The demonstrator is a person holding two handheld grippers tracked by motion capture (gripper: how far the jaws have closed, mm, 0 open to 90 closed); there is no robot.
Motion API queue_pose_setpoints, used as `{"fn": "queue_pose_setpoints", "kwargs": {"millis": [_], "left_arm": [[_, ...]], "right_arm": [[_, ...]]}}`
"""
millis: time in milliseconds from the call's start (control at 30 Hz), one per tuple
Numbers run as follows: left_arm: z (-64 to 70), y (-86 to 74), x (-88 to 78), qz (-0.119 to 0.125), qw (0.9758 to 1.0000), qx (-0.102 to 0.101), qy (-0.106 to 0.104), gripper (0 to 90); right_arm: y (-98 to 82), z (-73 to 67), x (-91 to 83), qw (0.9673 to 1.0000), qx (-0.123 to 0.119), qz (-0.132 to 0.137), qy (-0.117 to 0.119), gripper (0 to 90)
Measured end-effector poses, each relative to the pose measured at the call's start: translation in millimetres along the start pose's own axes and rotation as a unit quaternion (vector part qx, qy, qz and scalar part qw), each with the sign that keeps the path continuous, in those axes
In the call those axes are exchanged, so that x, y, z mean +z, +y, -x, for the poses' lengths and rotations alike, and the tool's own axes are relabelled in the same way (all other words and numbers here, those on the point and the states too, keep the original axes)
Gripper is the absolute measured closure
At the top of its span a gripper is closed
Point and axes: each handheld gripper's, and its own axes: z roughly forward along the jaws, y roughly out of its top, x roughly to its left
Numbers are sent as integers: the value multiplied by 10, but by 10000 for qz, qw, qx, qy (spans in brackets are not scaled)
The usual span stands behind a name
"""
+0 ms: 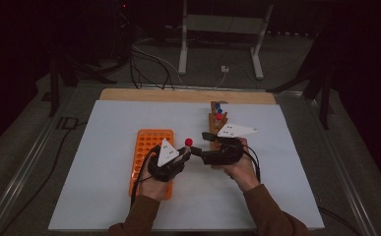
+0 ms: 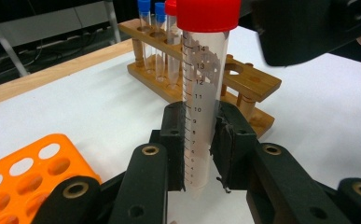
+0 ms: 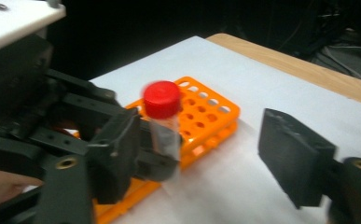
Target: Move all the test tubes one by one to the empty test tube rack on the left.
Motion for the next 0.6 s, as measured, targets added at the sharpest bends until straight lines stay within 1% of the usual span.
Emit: {"fn": "queue_pose_setpoints", "kwargs": {"millis": [33, 133, 167, 267, 333, 467, 600], "left_arm": [[-7, -7, -14, 12, 10000, -32, -28, 756], [-43, -25, -66, 14, 10000, -20, -67, 756], [-57, -32, -88, 10, 10000, -6, -73, 755], [-103, -57, -153, 25, 10000, 9, -61, 755], [-132, -73, -193, 40, 10000, -18, -46, 755], [-179, -106, -257, 55, 10000, -40, -41, 755], [-205, -144, -299, 45, 10000, -53, -34, 755]], "right_arm": [[-7, 10, -8, 10000, 24, 18, -34, 237], [-29, 38, -32, 9999, 67, 54, -123, 159], [-38, 42, -39, 9998, 79, 56, -166, 149], [-65, 66, -70, 9995, 73, 85, -304, 79], [-85, 89, -88, 9991, 85, 74, -401, 36], [-128, 133, -120, 9987, 123, 58, -496, 6], [-150, 156, -150, 9982, 146, 85, -567, 2]]}}
